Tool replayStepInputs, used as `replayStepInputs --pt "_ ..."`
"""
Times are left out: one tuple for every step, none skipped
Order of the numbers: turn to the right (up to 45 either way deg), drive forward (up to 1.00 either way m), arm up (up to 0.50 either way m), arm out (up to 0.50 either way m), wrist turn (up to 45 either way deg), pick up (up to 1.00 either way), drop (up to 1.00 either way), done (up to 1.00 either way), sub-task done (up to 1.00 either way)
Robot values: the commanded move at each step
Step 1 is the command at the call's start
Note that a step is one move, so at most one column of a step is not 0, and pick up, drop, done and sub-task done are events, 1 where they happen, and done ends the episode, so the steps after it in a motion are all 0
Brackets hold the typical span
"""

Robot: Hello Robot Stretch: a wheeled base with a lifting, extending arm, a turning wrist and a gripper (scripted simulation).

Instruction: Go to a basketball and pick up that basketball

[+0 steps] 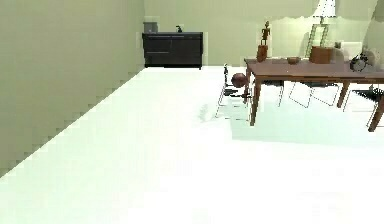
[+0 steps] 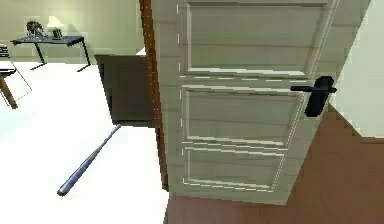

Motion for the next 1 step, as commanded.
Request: replayStepInputs --pt "0.0 1.00 0.00 0.00 0.0 0.00 0.00 0.00 0.00"
